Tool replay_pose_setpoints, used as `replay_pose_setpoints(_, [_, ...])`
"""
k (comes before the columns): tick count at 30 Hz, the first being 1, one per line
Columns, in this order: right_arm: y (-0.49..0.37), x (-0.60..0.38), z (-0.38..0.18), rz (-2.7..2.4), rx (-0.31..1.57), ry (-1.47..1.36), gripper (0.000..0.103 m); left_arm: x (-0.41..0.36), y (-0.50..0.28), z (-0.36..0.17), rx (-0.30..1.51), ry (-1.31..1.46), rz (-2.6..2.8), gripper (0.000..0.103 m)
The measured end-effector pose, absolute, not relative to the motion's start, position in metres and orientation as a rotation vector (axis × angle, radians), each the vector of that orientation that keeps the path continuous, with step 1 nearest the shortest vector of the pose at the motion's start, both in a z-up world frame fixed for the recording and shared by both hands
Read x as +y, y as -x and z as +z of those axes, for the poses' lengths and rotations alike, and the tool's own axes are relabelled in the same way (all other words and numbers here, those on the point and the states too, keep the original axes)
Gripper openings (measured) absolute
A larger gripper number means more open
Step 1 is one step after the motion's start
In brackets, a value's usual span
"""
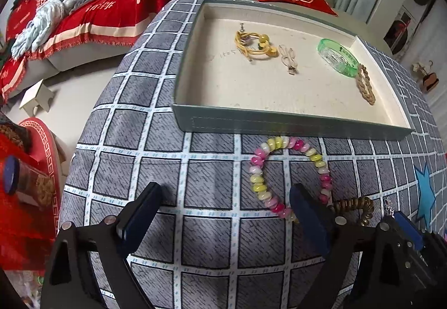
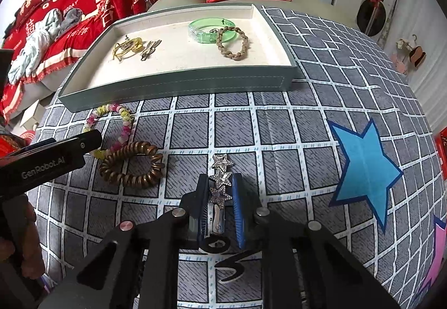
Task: Organize jewelry
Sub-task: 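Grasp the silver star hairpin with the right tool while the left tool grasps the beaded bracelet, then carry both items into the tray and open the right tool to release the star hairpin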
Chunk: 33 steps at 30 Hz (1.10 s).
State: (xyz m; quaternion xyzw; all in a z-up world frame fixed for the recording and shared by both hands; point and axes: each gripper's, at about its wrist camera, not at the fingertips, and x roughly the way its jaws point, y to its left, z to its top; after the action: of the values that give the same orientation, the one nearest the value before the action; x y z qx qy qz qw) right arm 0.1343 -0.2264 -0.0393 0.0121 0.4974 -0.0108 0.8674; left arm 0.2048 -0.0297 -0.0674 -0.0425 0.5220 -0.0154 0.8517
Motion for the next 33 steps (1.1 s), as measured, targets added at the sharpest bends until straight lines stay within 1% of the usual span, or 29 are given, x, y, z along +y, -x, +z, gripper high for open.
replay_pose_setpoints(1, [-0.133, -0.228, -0.039, -0.019, 1.041, -0.033, 0.018, -0.031, -0.204, -0.067, 1.099, 0.088, -0.036, 0.103])
replay_pose_setpoints(3, [-0.131, -0.233, -0.039, -0.009, 1.039, -0.053, 0.018, -0.035, -0.202, -0.066, 1.094, 0.064, -0.031, 0.097])
replay_pose_setpoints(4, [-0.13, -0.234, -0.039, -0.005, 1.039, -0.059, 0.018, -0.037, -0.201, -0.066, 1.09, 0.053, -0.038, 0.095])
replay_pose_setpoints(6, [-0.128, -0.237, -0.039, 0.004, 1.04, -0.07, 0.018, -0.04, -0.2, -0.063, 1.08, 0.041, -0.054, 0.085])
replay_pose_setpoints(7, [-0.126, -0.239, -0.039, 0.009, 1.04, -0.075, 0.018, -0.042, -0.199, -0.062, 1.074, 0.031, -0.064, 0.082])
replay_pose_setpoints(8, [-0.125, -0.24, -0.039, 0.01, 1.04, -0.078, 0.018, -0.045, -0.198, -0.061, 1.065, 0.017, -0.078, 0.073])
replay_pose_setpoints(9, [-0.125, -0.242, -0.038, 0.012, 1.039, -0.085, 0.018, -0.047, -0.197, -0.059, 1.058, 0.006, -0.089, 0.06])
replay_pose_setpoints(10, [-0.124, -0.244, -0.038, 0.015, 1.038, -0.093, 0.018, -0.049, -0.197, -0.058, 1.052, -0.004, -0.102, 0.051])
replay_pose_setpoints(11, [-0.123, -0.246, -0.037, 0.021, 1.035, -0.108, 0.018, -0.051, -0.196, -0.056, 1.047, -0.012, -0.118, 0.032])
replay_pose_setpoints(12, [-0.121, -0.248, -0.036, 0.026, 1.033, -0.118, 0.018, -0.052, -0.195, -0.055, 1.048, -0.014, -0.135, 0.027])
replay_pose_setpoints(15, [-0.117, -0.252, -0.034, 0.034, 1.027, -0.131, 0.018, -0.047, -0.19, -0.052, 1.04, 0.066, -0.214, 0.025])
replay_pose_setpoints(23, [-0.109, -0.259, -0.026, 0.052, 1.007, -0.148, 0.018, -0.041, -0.173, -0.029, 0.972, 0.066, -0.264, 0.025])
replay_pose_setpoints(33, [-0.107, -0.259, -0.001, 0.09, 0.966, -0.178, 0.018, -0.031, -0.166, 0.0, 0.91, 0.104, -0.316, 0.025])
